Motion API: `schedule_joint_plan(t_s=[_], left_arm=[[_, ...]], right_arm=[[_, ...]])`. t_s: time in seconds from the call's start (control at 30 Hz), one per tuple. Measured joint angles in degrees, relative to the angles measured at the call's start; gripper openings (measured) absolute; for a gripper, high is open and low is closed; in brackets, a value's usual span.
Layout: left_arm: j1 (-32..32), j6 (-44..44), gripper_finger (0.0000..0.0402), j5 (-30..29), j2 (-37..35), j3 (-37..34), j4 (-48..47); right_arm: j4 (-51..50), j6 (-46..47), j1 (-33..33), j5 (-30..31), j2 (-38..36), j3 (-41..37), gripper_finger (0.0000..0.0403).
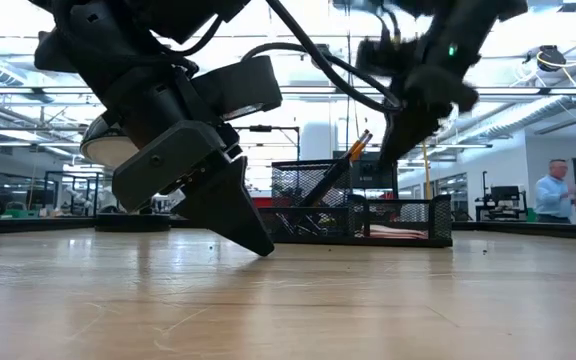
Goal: Pick and place office supplies into organizer
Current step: Adjust the black desk organizer
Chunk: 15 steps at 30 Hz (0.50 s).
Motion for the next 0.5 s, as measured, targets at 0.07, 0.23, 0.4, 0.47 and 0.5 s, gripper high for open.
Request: schedule_joint_plan(t_s=[0.07,0.23,0.4,0.47,0.5], left_arm=[[-0.31,0.78,0.0017,-1.06,0.00,0.00,-0.06],[-1.29,4.73,0.0017,-5.07,-0.16,0.00,-0.14],[-3.31,8.64,0.0017,-6.79,-3.68,0.00,-1.20],[-4.35,9.76,0.0017,-6.88,-5.94,-0.05,-1.30],[-4.92,10.35,0.0017,-6.95,-7.02,0.09,-1.05]], right_arm=[[2.11,1.24,1.83,-1.66,-0.93,0.02,0.0007],[5.47,2.23,7.09,-4.66,-0.33,0.02,0.0008],[7.62,6.94,10.17,-4.54,-0.17,-2.24,0.0001],[9.24,8.90,10.83,-4.57,-0.17,-4.52,0.0001],[9.88,9.96,11.01,-4.56,-0.16,-5.87,0.0001]])
